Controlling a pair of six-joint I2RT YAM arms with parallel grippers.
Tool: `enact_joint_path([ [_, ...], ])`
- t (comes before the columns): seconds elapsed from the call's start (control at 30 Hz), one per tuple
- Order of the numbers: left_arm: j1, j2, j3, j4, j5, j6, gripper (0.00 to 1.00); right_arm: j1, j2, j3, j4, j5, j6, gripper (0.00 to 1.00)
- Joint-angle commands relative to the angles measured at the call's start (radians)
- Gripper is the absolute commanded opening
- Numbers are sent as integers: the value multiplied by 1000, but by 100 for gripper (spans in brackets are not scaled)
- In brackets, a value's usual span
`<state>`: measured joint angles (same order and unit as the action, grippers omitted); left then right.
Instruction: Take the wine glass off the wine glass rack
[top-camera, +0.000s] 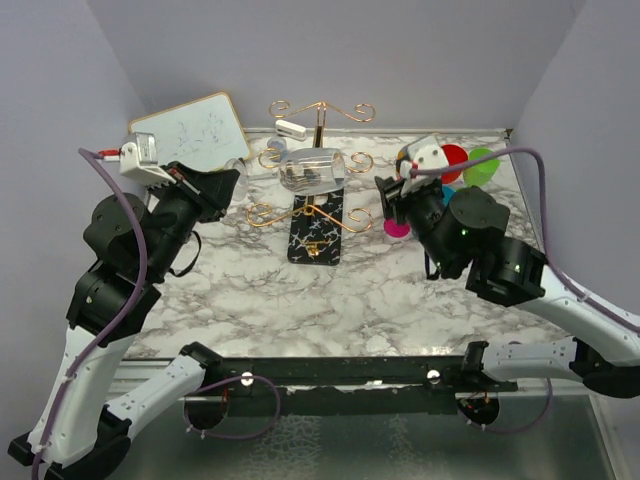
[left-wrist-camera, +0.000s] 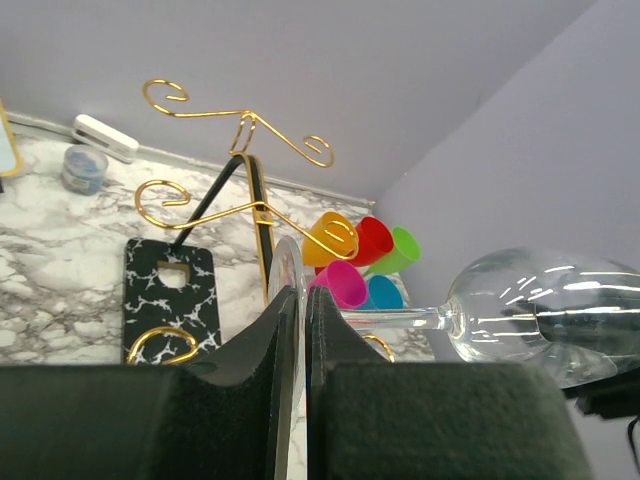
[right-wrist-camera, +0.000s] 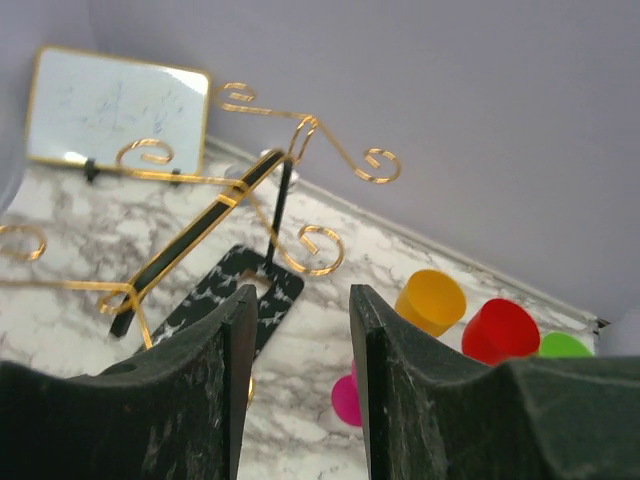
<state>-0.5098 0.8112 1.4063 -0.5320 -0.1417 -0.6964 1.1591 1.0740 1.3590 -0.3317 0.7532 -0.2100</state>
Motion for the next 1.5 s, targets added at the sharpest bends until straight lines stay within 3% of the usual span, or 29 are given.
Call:
enact_joint_path([
  [0.0, 5, -28, 28, -28, -66, 37, 0, -178, 186, 246, -225, -140, 109, 42],
  [0.1, 5, -40, 13, -35, -73, 37, 0, -340, 304, 402, -330, -339, 193, 38],
  [0.23, 5, -40, -2, -37, -72, 34, 0, -456, 306, 446, -298, -642, 286, 34],
  [0.27, 5, -40, -7, -35, -69, 35, 0, -486, 292, 431, -272, -732, 308, 30],
  [0.33, 5, -31, -16, -30, -56, 34, 0, -542, 266, 419, -244, -903, 337, 11],
  [0.4, 5, -25, -24, -23, -47, 37, 0, -590, 266, 434, -256, -1043, 359, 2],
  [0.57, 6, -20, -38, 2, -39, 39, 0, -725, 224, 389, -219, -1315, 438, 1],
  [0.6, 5, -17, -39, 5, -36, 41, 0, -753, 210, 370, -201, -1369, 462, 3],
  [0.7, 6, -9, -43, 18, -19, 41, 0, -824, 181, 304, -112, -1588, 538, 34],
  [0.83, 5, 8, -38, 35, 7, 42, 0, -843, 178, 215, 78, -1853, 670, 43],
  [1.07, 5, 43, -36, 92, 82, 29, 0, -844, 186, 160, 175, -1948, 709, 49],
  [1.47, 5, 106, -46, 164, 165, -2, 0, -843, 204, 174, 181, -1904, 703, 50],
])
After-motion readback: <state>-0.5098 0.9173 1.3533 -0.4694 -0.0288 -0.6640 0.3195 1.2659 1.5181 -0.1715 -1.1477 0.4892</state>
